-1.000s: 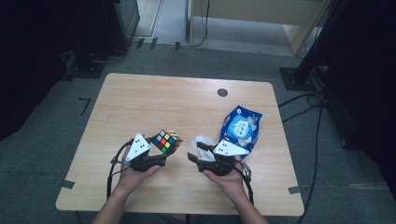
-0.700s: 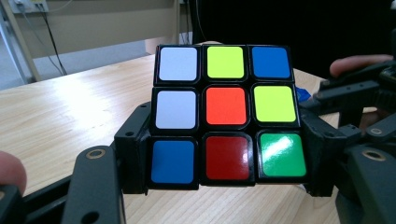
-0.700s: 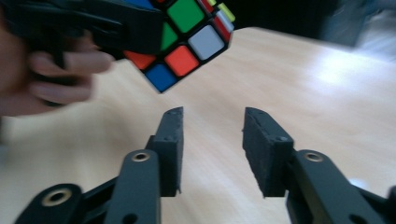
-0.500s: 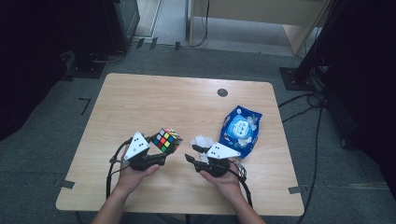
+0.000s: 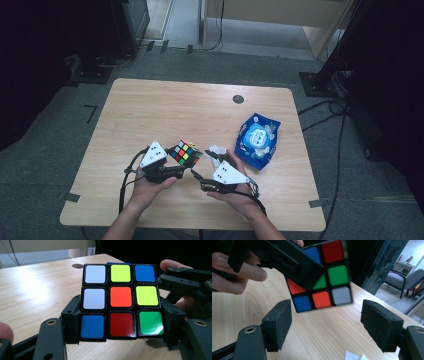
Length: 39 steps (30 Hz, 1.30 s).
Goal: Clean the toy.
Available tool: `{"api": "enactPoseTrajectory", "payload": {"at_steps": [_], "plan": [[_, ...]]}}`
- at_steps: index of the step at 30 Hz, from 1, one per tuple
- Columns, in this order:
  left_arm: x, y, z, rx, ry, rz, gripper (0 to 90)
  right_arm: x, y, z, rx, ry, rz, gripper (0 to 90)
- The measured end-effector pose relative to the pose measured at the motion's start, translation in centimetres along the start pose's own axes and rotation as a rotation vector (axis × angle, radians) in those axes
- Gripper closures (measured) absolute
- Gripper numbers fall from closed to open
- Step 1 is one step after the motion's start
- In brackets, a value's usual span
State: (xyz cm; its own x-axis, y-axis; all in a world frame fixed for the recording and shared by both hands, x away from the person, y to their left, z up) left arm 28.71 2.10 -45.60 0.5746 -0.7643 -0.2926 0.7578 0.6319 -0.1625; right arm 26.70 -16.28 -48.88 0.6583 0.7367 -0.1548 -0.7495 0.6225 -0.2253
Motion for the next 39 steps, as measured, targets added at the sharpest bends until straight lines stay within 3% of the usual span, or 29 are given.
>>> {"api": "enactPoseTrajectory", "payload": {"at_steps": [3, 8, 10, 14, 17, 19, 24, 26, 27, 28, 29, 31, 33, 34, 36, 39], "plan": [[0.4, -0.6, -0.1, -0.001, 0.018, -0.011, 33.9, 0.4, 0.6, 0.0, -0.044, 0.017, -0.006, 24.4], [0.9, -1.1, -0.3, -0.022, 0.04, -0.039, 33.8, 0.7, 0.8, 0.0, -0.058, 0.016, -0.051, 29.2], [1.1, -1.1, -0.4, -0.04, 0.049, -0.027, 33.5, 0.7, 0.9, 0.0, -0.086, 0.024, -0.045, 33.3], [1.1, -0.7, -0.6, -0.087, 0.042, -0.057, 32.2, 0.7, 0.9, -0.1, -0.091, 0.038, -0.042, 34.2], [0.4, -0.4, 0.0, -0.101, -0.02, -0.067, 23.3, 0.5, 0.6, -0.2, -0.072, 0.061, -0.041, 34.2], [0.2, -0.2, 0.2, -0.098, -0.03, -0.063, 20.5, 0.4, 0.4, -0.3, -0.059, 0.068, -0.046, 34.3], [-0.8, 1.2, 0.3, -0.092, -0.059, -0.038, 16.1, -0.5, -1.9, -0.6, 0.037, 0.07, -0.089, 34.2], [-1.0, 1.8, 0.2, -0.076, -0.058, -0.019, 16.0, -0.7, -2.3, -0.5, 0.054, 0.069, -0.095, 34.2], [-1.1, 2.2, -0.1, -0.052, -0.047, 0.014, 16.0, -1.2, -3.0, -0.3, 0.076, 0.067, -0.11, 34.2], [-1.1, 2.2, -0.1, -0.052, -0.047, 0.014, 16.0, -1.2, -3.0, -0.3, 0.076, 0.067, -0.11, 34.2], [-1.0, 2.6, -0.5, -0.024, -0.035, 0.035, 16.0, -1.7, -3.6, 0.1, 0.102, 0.061, -0.114, 34.2], [-0.9, 2.6, -0.7, -0.017, -0.028, 0.042, 16.0, -2.1, -4.0, 0.5, 0.136, 0.058, -0.121, 34.1], [-0.6, 2.7, -1.2, 0.025, -0.002, 0.068, 16.0, -2.5, -4.4, 1.0, 0.185, 0.066, -0.112, 34.1], [-0.6, 2.7, -1.2, 0.025, -0.002, 0.068, 16.0, -2.5, -4.4, 1.0, 0.185, 0.066, -0.112, 34.1], [-0.1, 2.1, -1.7, 0.109, 0.022, 0.102, 16.0, -2.8, -4.8, 1.6, 0.236, 0.068, -0.095, 34.1], [0.3, 1.2, -2.1, 0.197, 0.041, 0.108, 16.0, -3.0, -4.8, 2.2, 0.282, 0.086, -0.065, 34.1]]}}
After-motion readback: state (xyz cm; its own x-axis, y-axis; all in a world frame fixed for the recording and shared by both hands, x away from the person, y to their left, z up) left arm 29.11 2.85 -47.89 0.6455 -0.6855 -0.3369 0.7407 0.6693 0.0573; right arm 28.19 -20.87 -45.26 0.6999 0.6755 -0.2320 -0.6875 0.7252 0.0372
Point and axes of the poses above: each handheld gripper's, and its own axes: x roughly forward along the jaws, z roughly out of its top, y roughly to its left, the point moved 3 cm from there along x, roughly forward along the jaws, and after that the axes turned 4 degrees about -y, right-handed, at the moved point
